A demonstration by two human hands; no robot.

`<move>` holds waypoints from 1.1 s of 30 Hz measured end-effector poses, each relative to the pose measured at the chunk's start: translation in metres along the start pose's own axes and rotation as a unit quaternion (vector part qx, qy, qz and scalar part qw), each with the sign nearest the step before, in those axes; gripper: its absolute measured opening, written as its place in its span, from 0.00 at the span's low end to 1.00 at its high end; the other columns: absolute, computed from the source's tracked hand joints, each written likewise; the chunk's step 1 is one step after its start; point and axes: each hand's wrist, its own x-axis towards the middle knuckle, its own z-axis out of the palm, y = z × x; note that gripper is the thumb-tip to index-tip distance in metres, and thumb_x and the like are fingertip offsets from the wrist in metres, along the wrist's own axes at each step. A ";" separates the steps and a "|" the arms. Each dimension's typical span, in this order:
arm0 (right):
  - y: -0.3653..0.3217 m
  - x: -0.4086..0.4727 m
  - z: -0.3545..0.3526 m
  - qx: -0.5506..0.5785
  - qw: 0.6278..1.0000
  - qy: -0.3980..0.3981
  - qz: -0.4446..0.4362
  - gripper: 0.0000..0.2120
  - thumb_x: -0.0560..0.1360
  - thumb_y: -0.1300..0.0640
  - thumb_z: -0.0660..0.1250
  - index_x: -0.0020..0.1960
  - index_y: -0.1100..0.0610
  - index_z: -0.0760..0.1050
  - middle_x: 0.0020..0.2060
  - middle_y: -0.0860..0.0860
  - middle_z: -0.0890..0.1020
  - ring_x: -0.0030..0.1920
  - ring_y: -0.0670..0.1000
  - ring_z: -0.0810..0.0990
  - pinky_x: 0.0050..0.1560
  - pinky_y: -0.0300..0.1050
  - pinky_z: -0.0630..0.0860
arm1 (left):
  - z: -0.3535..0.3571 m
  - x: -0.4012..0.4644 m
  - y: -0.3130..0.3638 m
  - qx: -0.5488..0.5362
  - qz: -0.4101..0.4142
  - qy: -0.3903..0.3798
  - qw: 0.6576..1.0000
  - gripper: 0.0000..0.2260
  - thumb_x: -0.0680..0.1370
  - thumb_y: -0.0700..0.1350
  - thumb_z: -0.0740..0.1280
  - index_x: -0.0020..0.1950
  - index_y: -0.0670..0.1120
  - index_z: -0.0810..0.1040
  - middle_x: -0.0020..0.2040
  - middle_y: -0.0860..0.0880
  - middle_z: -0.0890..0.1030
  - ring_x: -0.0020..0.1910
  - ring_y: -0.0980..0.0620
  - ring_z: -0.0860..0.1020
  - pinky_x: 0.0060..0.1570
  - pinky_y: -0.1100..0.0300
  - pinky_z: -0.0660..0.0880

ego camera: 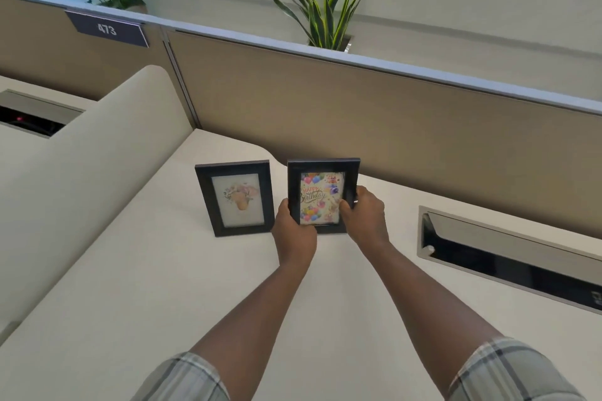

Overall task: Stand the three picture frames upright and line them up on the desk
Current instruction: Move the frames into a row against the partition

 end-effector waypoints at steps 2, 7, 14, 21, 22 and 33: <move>0.002 0.001 0.003 -0.001 1.000 -0.003 0.000 0.13 0.77 0.54 0.68 0.59 0.58 0.74 0.55 0.55 0.82 0.55 0.55 0.81 0.50 0.48 0.81 | 0.001 -0.001 -0.002 -0.004 0.001 -0.002 1.000 0.25 0.76 0.35 0.69 0.71 0.46 0.68 0.66 0.46 0.75 0.68 0.48 0.73 0.54 0.60 0.77; 0.004 -0.005 0.001 0.014 1.000 -0.011 0.013 0.19 0.77 0.53 0.67 0.65 0.57 0.71 0.59 0.55 0.81 0.58 0.56 0.81 0.51 0.48 0.80 | 0.005 0.000 -0.015 0.014 -0.023 -0.003 1.000 0.25 0.75 0.33 0.68 0.71 0.44 0.67 0.66 0.45 0.75 0.68 0.47 0.73 0.56 0.59 0.76; 0.023 -0.016 0.012 -0.016 0.996 -0.058 0.061 0.18 0.78 0.54 0.67 0.65 0.59 0.71 0.61 0.57 0.80 0.57 0.57 0.81 0.55 0.49 0.79 | 0.016 0.000 -0.035 0.047 -0.103 -0.009 0.994 0.33 0.74 0.34 0.66 0.78 0.43 0.60 0.75 0.44 0.68 0.74 0.44 0.67 0.69 0.52 0.69; 0.017 -0.006 0.026 -0.016 0.997 -0.056 0.041 0.16 0.78 0.55 0.66 0.64 0.58 0.72 0.59 0.56 0.81 0.56 0.57 0.81 0.55 0.49 0.79 | 0.016 0.003 -0.036 0.056 -0.114 -0.002 0.992 0.36 0.74 0.33 0.67 0.79 0.43 0.55 0.77 0.44 0.65 0.76 0.43 0.64 0.69 0.52 0.68; 0.017 -0.005 0.028 -0.016 0.998 -0.055 0.041 0.15 0.79 0.55 0.66 0.63 0.58 0.72 0.59 0.56 0.81 0.56 0.56 0.81 0.54 0.49 0.79 | 0.016 0.004 -0.037 0.057 -0.115 -0.001 0.992 0.36 0.74 0.33 0.67 0.79 0.43 0.55 0.77 0.44 0.65 0.76 0.43 0.64 0.69 0.51 0.68; 0.022 -0.006 0.033 -0.026 0.997 -0.050 0.045 0.15 0.79 0.55 0.65 0.64 0.58 0.71 0.60 0.55 0.81 0.58 0.56 0.81 0.56 0.49 0.79 | 0.014 0.000 -0.037 0.083 -0.115 -0.003 0.990 0.37 0.74 0.33 0.68 0.79 0.44 0.55 0.77 0.44 0.65 0.75 0.42 0.65 0.68 0.52 0.69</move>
